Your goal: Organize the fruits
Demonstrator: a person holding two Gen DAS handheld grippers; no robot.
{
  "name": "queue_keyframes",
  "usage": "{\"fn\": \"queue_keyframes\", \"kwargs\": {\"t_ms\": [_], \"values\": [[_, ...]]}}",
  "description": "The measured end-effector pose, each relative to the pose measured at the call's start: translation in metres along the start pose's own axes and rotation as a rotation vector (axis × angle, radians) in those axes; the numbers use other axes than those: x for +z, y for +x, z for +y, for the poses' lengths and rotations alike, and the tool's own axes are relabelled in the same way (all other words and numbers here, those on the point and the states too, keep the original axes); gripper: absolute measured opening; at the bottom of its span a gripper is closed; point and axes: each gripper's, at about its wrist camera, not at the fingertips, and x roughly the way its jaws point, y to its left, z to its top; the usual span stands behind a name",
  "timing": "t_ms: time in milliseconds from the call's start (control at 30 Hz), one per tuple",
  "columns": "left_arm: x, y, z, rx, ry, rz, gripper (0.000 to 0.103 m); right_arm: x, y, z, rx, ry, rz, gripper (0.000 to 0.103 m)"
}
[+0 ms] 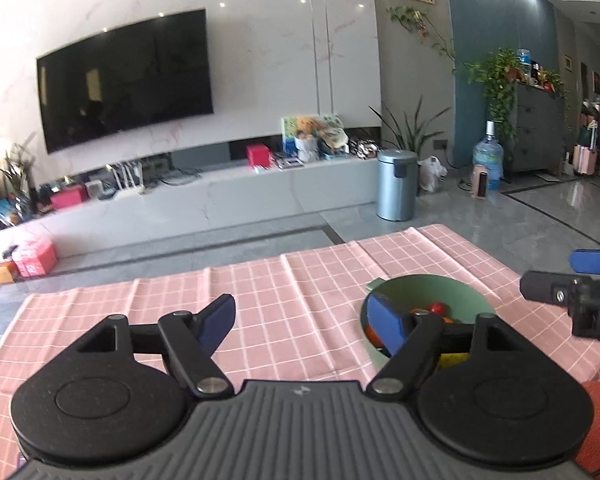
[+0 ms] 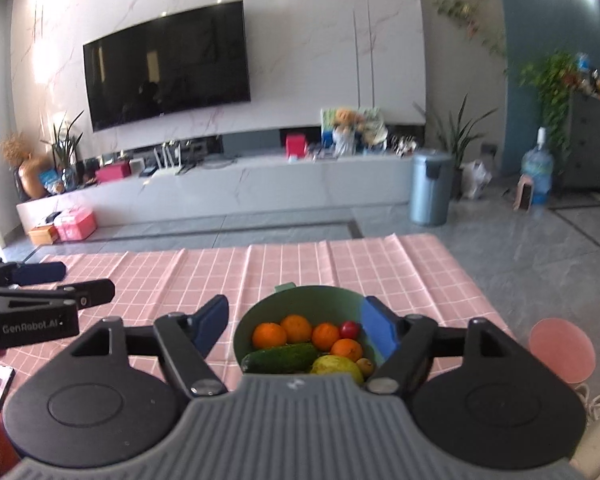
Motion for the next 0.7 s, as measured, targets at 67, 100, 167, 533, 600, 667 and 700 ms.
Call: {"fn": "queue_keyframes", "kwargs": {"t_ms": [67,100,167,533,600,667,700], "values": [[-0.005,-0.005,-0.003,0.005,0.028,-0.016,0.089,-0.008,-0.009,0.009,-0.016,-0.022,-0.013,0.076],[-0.007,-0.006,-0.003,0.007,0.038,-0.018,0.089,-0.012,-0.011,0.013,-0.017,-0.030,-0.012,0.077],[-0.013,-0.007,-0.005,0.014,0.044,-0.015,0.091,-0.019,-0.015,0.019,-0.014,-0.030,-0.010,0.077],[-0.048,0.003,-0.004,0.007,0.004,0.110,0.091,-0.063,0.002,0.033,-0.010,-0.020,0.098,0.077],[-0.053,0.007,-0.006,0.009,-0.001,0.122,0.091,-0.069,0.006,0.035,-0.020,-0.029,0.115,0.077],[-0.059,0.009,-0.007,0.014,0.003,0.129,0.091,-0.073,0.009,0.034,-0.028,-0.029,0.127,0.077],[-0.061,0.011,-0.008,0.017,0.007,0.136,0.091,-0.074,0.011,0.033,-0.033,-0.027,0.131,0.077]]}}
